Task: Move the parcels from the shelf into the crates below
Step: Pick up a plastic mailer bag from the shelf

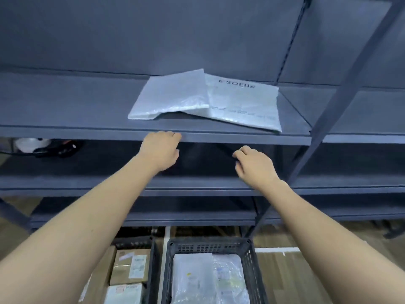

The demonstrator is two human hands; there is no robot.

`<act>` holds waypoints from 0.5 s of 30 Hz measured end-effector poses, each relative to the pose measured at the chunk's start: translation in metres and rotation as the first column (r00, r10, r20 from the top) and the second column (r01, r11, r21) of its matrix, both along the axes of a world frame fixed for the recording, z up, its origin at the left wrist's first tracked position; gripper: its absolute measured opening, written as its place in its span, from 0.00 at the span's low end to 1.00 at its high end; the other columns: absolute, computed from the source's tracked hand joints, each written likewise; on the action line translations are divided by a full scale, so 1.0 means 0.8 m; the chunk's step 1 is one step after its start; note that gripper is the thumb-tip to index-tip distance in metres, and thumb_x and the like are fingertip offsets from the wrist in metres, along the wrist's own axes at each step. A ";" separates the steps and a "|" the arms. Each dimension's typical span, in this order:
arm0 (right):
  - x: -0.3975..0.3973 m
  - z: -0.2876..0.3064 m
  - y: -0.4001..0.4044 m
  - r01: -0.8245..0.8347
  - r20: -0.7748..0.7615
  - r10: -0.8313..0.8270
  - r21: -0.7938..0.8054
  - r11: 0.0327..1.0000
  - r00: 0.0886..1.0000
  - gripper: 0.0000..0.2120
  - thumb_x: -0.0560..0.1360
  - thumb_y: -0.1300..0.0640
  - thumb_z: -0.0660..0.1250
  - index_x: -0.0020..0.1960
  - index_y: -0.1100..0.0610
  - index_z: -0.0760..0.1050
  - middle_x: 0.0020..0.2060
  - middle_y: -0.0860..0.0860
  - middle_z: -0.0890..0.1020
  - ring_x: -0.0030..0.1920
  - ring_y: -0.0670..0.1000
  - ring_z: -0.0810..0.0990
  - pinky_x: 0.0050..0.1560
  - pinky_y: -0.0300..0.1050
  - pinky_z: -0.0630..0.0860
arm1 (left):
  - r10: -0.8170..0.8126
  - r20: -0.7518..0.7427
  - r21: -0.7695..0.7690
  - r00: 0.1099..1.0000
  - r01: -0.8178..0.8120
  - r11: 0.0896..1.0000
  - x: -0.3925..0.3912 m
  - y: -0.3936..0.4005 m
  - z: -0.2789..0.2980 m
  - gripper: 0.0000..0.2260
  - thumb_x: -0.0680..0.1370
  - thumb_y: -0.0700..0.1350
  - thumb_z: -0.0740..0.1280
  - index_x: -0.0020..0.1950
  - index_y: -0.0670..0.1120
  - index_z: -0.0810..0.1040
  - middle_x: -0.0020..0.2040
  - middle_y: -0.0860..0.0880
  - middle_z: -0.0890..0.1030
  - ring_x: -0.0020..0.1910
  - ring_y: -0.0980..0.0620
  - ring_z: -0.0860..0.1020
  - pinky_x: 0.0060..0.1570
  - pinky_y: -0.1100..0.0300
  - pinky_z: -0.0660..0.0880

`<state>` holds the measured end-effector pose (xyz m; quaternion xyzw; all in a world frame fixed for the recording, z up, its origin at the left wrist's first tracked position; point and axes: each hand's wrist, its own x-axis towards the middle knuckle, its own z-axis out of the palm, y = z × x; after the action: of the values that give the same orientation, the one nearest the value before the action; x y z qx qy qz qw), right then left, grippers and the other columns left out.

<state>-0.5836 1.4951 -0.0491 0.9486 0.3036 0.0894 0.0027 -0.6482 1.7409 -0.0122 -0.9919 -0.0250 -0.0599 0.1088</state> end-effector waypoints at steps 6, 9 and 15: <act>0.057 0.056 0.039 0.008 0.061 -0.013 0.090 0.996 0.998 0.15 0.79 0.55 0.56 0.63 0.57 0.72 0.58 0.53 0.75 0.54 0.56 0.75 0.45 0.47 0.73 | -0.008 0.038 0.028 0.999 0.007 1.000 0.055 0.021 0.044 0.13 0.80 0.49 0.57 0.58 0.43 0.72 0.56 0.45 0.75 0.56 0.45 0.74 0.48 0.54 0.68; 0.093 0.079 0.068 0.032 0.048 -0.038 0.110 0.993 0.998 0.17 0.80 0.52 0.56 0.66 0.57 0.70 0.61 0.54 0.73 0.57 0.56 0.74 0.49 0.48 0.72 | 0.056 0.031 -0.008 0.998 -0.055 0.998 0.084 0.049 0.067 0.16 0.80 0.52 0.57 0.59 0.42 0.72 0.58 0.44 0.75 0.57 0.44 0.73 0.48 0.54 0.68; 0.171 0.126 0.139 0.055 0.029 -0.053 -0.098 0.994 0.998 0.27 0.79 0.40 0.54 0.70 0.57 0.65 0.66 0.55 0.71 0.64 0.58 0.69 0.58 0.51 0.69 | 0.273 -0.065 -0.051 0.960 -0.277 0.960 0.142 0.134 0.091 0.20 0.81 0.56 0.55 0.60 0.42 0.73 0.58 0.44 0.75 0.57 0.43 0.73 0.46 0.55 0.67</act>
<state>-0.4465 1.6066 0.0518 0.9539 0.2818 0.0866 0.0560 -0.5346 1.8485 0.0609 -0.9829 -0.1612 -0.0151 0.0872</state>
